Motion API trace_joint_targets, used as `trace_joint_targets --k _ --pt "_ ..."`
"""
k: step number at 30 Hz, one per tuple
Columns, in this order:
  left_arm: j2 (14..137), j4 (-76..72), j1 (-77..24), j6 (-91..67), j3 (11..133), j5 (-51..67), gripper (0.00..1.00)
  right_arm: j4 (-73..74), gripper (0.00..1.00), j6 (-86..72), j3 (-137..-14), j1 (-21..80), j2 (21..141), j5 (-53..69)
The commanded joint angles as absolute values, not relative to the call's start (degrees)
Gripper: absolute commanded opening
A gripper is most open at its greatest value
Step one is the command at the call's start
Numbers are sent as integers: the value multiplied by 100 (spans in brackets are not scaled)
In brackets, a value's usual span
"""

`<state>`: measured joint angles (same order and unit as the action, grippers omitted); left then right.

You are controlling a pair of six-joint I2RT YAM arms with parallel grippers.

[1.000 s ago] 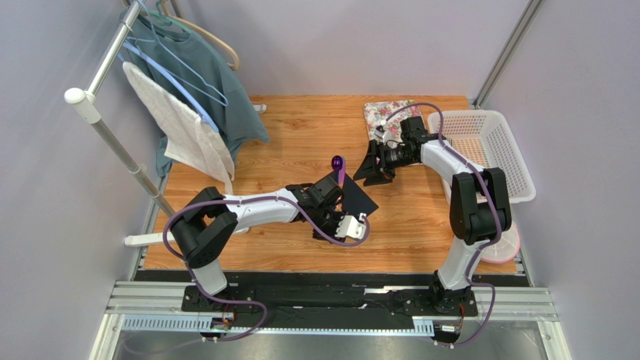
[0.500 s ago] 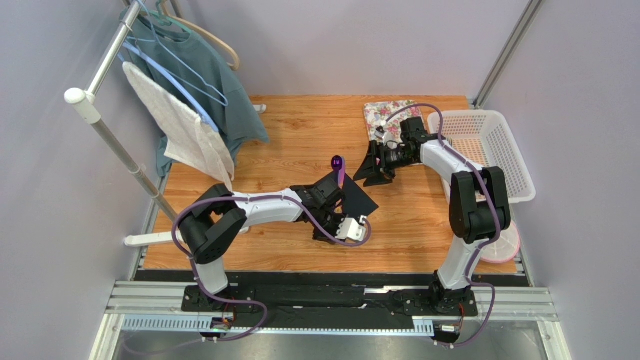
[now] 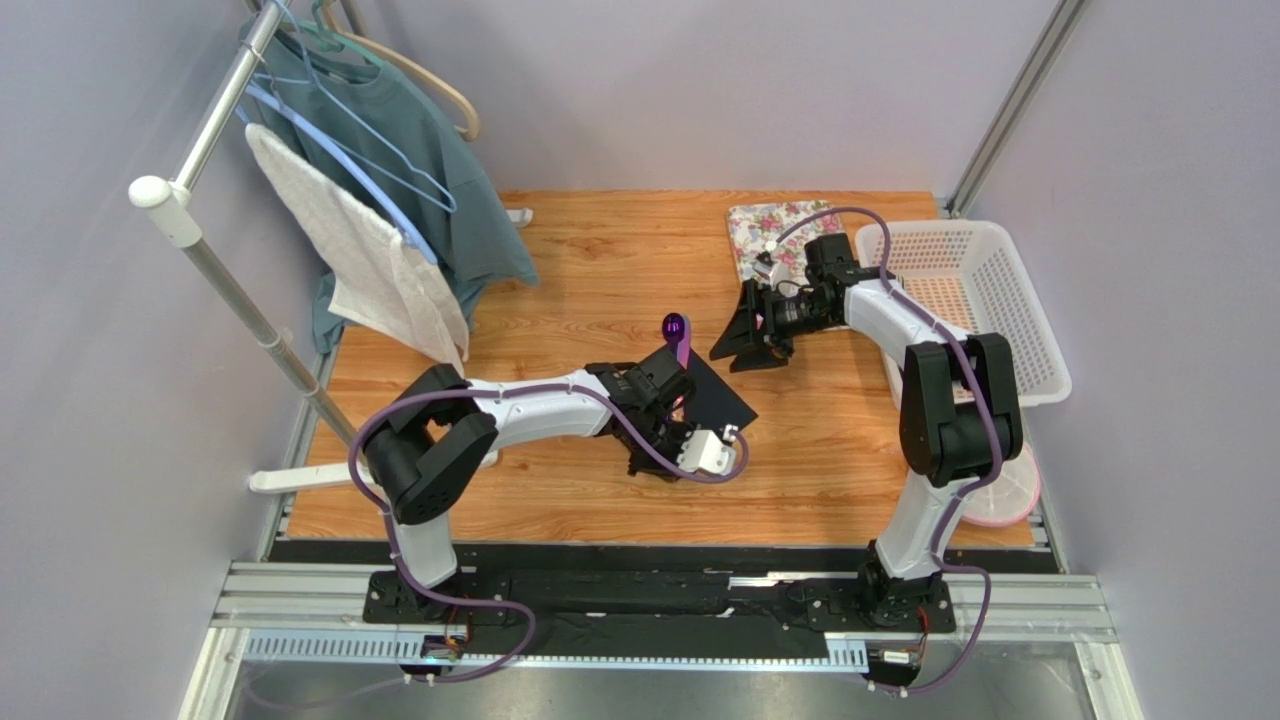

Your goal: Place the utensils on the paper napkin and roll it up

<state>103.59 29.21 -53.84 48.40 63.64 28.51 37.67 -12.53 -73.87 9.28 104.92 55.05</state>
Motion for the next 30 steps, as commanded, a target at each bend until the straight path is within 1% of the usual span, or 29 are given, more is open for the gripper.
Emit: trace_joint_targets --k 1,5,9,12,13,15,16,21,23,24,27,29,30 --pt "10204 3242 -5388 4808 6767 3287 0 3858 65 -1116 -7392 897 10459 5660" --pt "10064 3427 -5335 4755 6917 3340 0 3911 64 -1099 -7365 888 10406 5660" --pt "10072 3463 -5204 4658 7084 3489 0 3894 58 -1116 -7173 896 10319 5616" --pt "10142 3401 -5055 4658 7207 3472 0 3815 51 -1212 -7040 905 10275 5520" --pt "10177 3375 -5010 4650 7285 3463 0 3771 47 -1239 -6944 897 10231 5476" --pt "10239 3340 -4905 4658 7365 3472 0 3665 43 -1327 -6856 896 10196 5441" --pt "10265 3322 -4826 4650 7452 3472 0 3622 39 -1362 -6786 896 10169 5432" --pt "10485 3261 -4606 4623 7725 3507 0 3454 31 -1485 -6653 905 10151 5370" --pt "10599 3208 -4501 4597 7822 3489 0 3411 23 -1547 -6592 888 10151 5353" --pt "10634 3147 -4474 4597 7848 3481 0 3393 16 -1564 -6566 896 10143 5353" --pt "10784 3103 -4395 4597 7919 3445 0 3261 10 -1696 -6416 905 10116 5344" --pt "10880 3059 -4342 4579 7928 3428 0 3164 8 -1784 -6355 905 10107 5317" --pt "10907 2989 -4333 4588 7919 3393 0 3147 4 -1819 -6320 914 10116 5326"
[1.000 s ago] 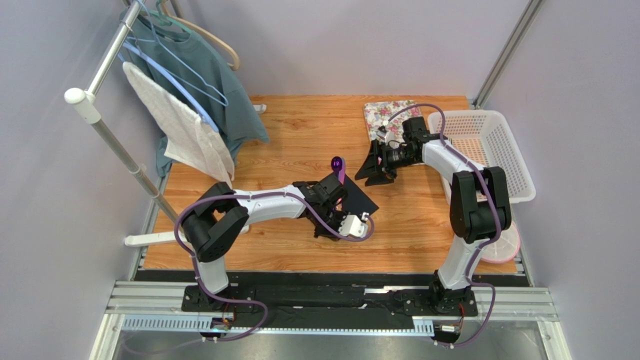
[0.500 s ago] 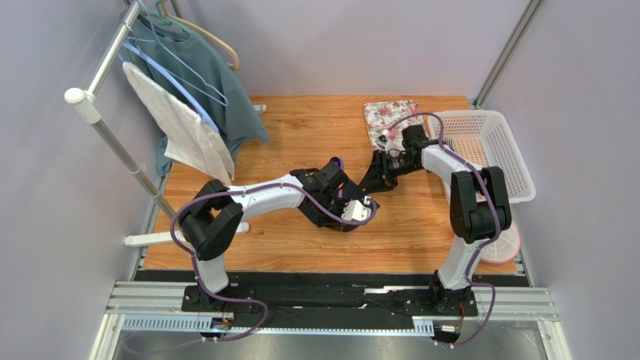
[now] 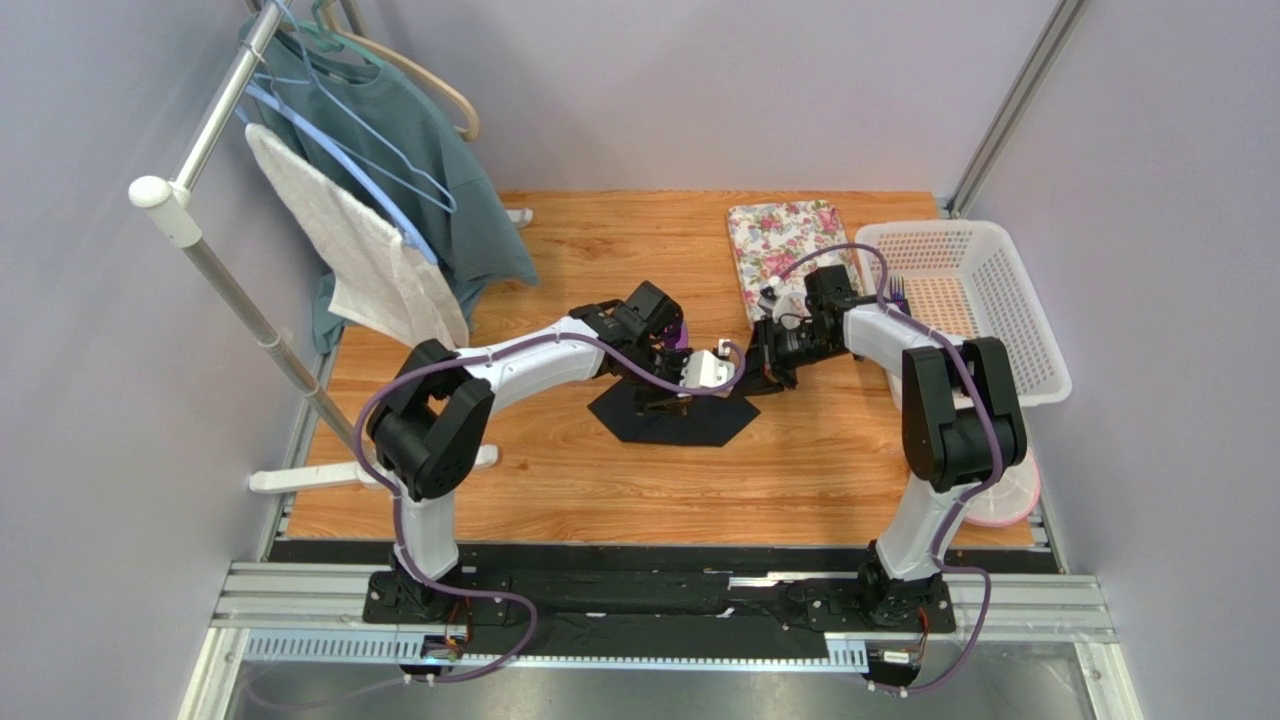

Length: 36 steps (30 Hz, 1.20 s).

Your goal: Place the utensils on the paper napkin and roll it up

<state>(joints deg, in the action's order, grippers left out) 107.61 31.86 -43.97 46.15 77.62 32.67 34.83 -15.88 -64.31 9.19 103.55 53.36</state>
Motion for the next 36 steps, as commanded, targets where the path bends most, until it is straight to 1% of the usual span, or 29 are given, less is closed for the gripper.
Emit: trace_joint_targets --k 1,3,19,36 --pt "10925 2953 -4307 4579 7910 3375 0 3138 3 -1819 -6302 923 10134 5335" --pt "10995 2848 -4254 4527 7910 3331 0 3138 0 -1854 -6276 940 10177 5352" --pt "11276 2470 -4148 4342 7928 3094 0 2918 0 -2056 -6100 1564 10406 5186" --pt "11408 2461 -4140 4307 8051 2874 0 2856 0 -2109 -6161 1898 10960 4790"
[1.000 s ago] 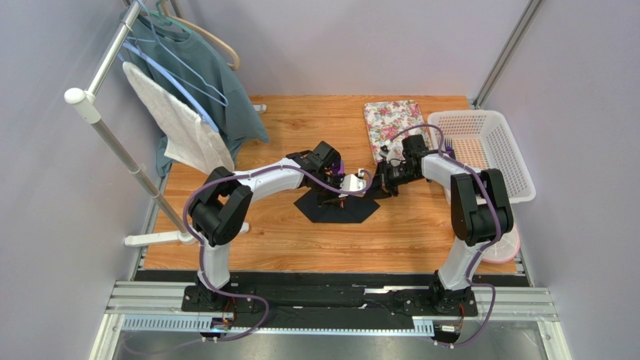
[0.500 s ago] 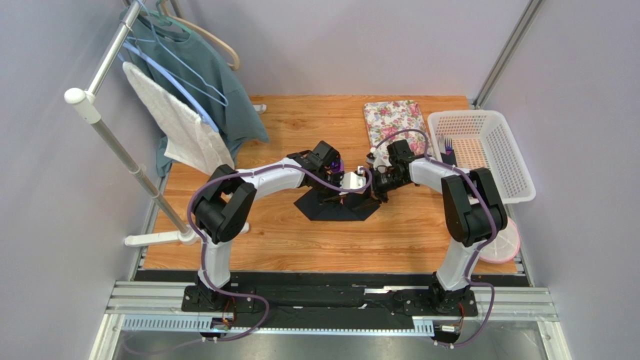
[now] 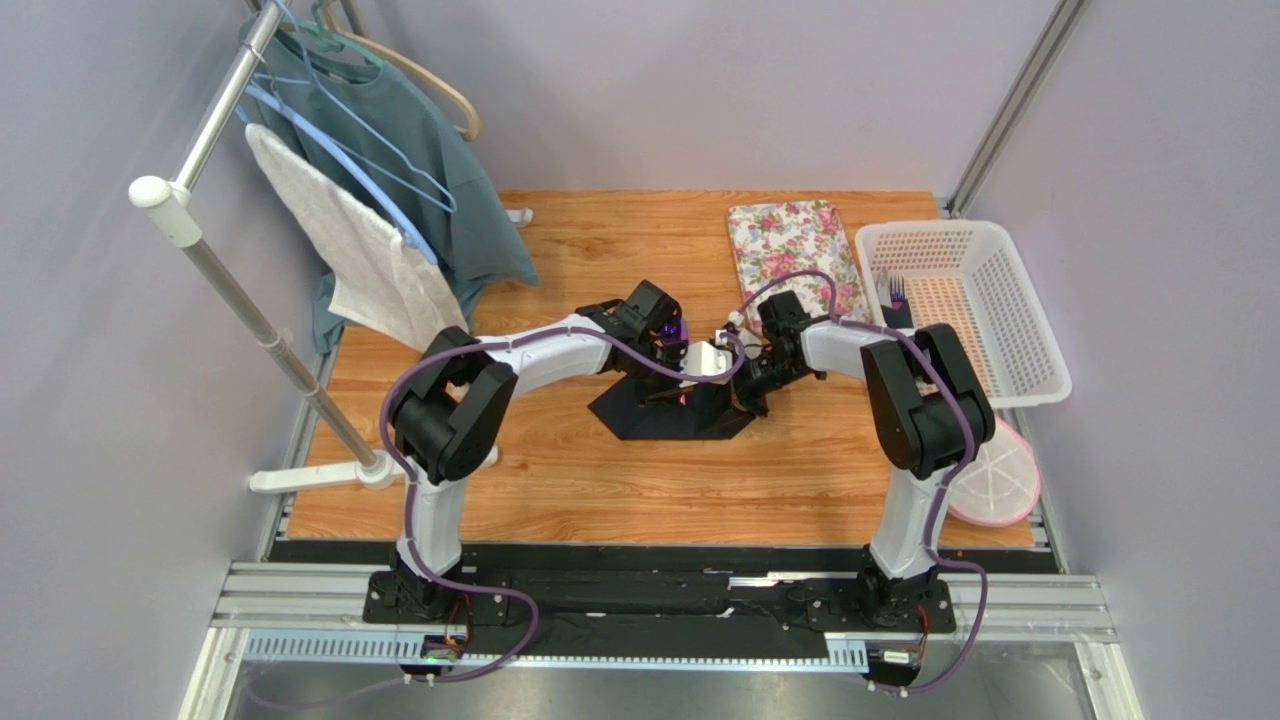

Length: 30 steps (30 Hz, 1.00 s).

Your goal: Place the utensils on the paper napkin and roll it up

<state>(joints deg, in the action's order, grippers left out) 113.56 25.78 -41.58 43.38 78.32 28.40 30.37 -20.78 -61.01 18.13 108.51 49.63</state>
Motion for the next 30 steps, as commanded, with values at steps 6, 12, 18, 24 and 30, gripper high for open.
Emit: trace_joint_targets --k 6,12,18,24,30 --pt "11461 2505 -4140 4307 8112 2848 0 2821 0 -2144 -6187 1960 11021 4554" --pt "11190 2487 -4087 3912 8077 2962 20 2909 0 -2197 -6152 1969 11092 4175" --pt "10207 2566 -3982 2893 7849 3287 49 2918 0 -2259 -6135 1978 11136 3938" --pt "9555 2830 -3789 1707 7445 3760 47 2918 0 -2320 -6108 1986 11145 3788" --pt "9510 2182 -3735 151 6751 4570 27 2918 0 -2373 -6073 1986 11118 3700"
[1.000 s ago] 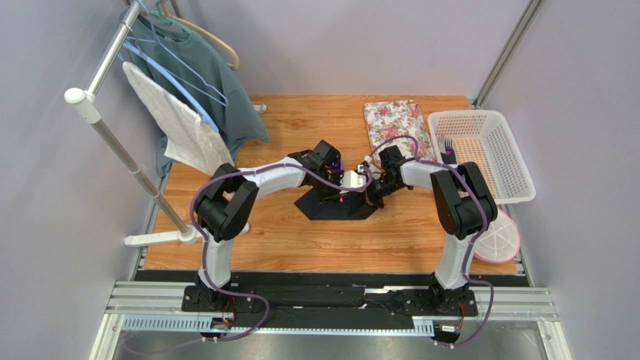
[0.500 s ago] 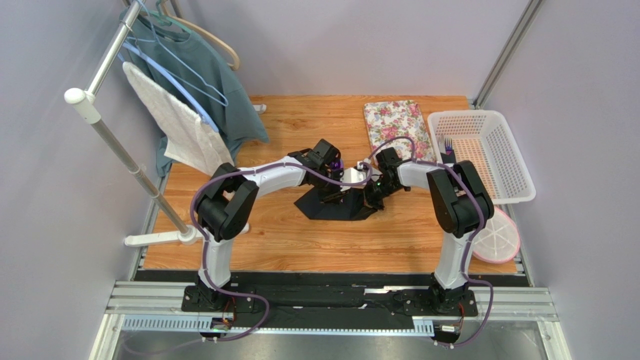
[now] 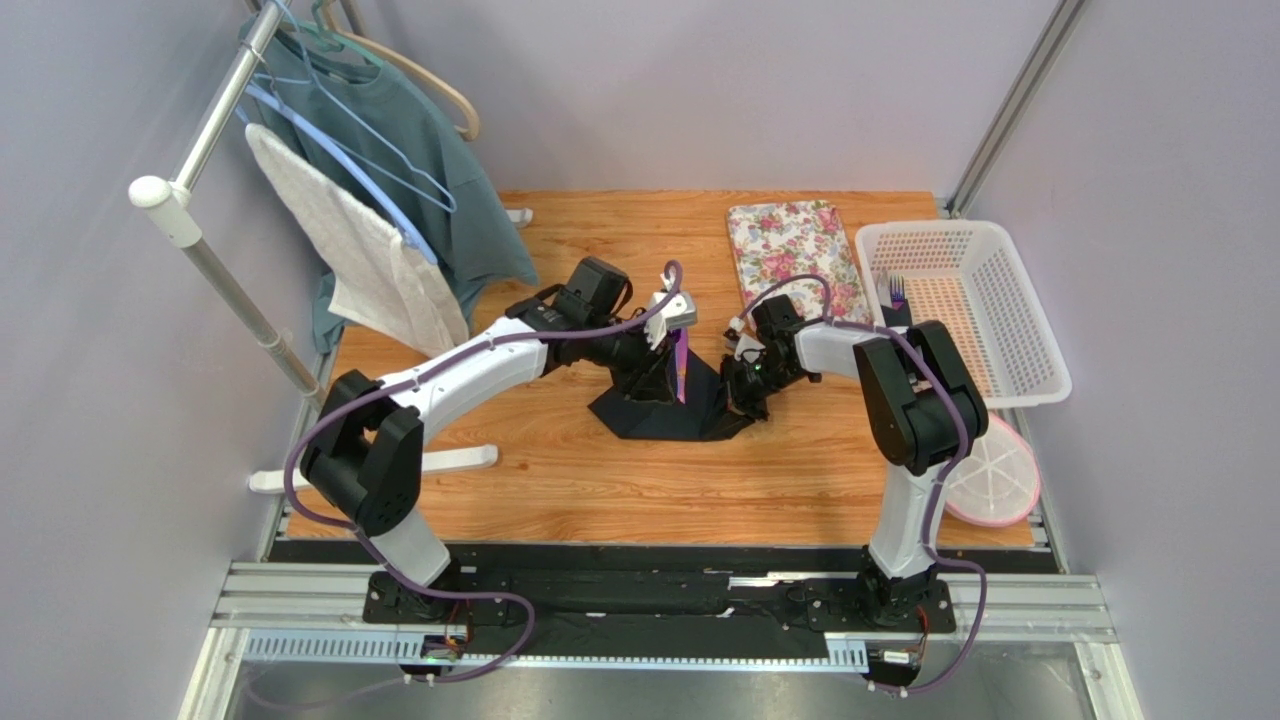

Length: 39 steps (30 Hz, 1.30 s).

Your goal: Place the utensils on the paper napkin and roll it up

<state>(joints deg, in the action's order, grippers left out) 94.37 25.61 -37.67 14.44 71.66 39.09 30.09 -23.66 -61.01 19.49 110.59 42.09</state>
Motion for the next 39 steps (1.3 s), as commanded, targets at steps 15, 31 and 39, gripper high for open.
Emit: trace_joint_targets --k 15,31,39 --pt "10239 1811 -3411 -931 6495 4254 27 2927 0 -2382 -6056 2030 11013 3656" --pt "10801 2057 -3085 -861 7057 3867 47 2927 0 -2373 -6064 2083 10960 3700" --pt "11162 2074 -3085 -940 7286 3788 49 2936 0 -2364 -6047 2083 10942 3718"
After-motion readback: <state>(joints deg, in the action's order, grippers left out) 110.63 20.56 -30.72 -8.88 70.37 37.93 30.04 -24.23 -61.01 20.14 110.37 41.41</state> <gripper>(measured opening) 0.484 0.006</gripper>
